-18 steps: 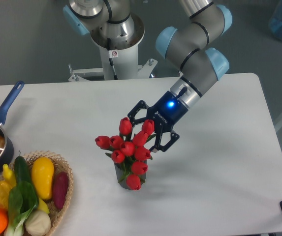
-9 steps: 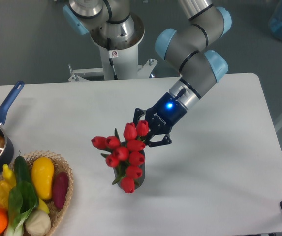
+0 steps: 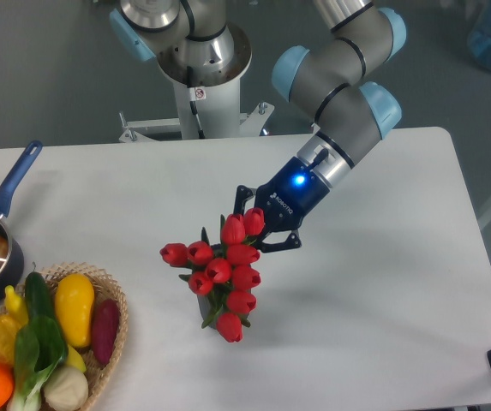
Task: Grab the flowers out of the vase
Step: 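Lift the tulip bouquet up out of the grey vase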
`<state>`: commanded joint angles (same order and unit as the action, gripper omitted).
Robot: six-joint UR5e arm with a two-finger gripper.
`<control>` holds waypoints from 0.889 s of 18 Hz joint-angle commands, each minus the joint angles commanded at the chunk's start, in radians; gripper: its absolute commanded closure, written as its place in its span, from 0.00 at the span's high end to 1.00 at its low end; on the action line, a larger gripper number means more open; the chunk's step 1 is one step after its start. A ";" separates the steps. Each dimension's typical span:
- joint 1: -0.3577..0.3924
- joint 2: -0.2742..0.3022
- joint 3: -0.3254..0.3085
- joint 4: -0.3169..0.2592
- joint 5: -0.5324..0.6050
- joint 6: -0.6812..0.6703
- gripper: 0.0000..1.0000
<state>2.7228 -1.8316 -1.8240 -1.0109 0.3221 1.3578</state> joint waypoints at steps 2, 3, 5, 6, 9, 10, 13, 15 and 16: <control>0.005 0.011 0.023 0.000 -0.002 -0.035 0.03; 0.006 0.015 0.035 0.000 -0.003 -0.051 0.03; 0.008 0.032 0.055 0.000 -0.017 -0.094 0.03; 0.008 0.037 0.061 0.000 -0.020 -0.109 0.03; 0.015 0.043 0.089 0.000 -0.032 -0.140 0.03; 0.018 0.045 0.100 0.000 -0.040 -0.153 0.03; 0.034 0.051 0.129 0.000 -0.070 -0.195 0.03; 0.044 0.060 0.144 -0.002 -0.100 -0.226 0.03; 0.044 0.063 0.152 -0.002 -0.109 -0.239 0.03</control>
<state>2.7673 -1.7687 -1.6721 -1.0124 0.2133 1.1184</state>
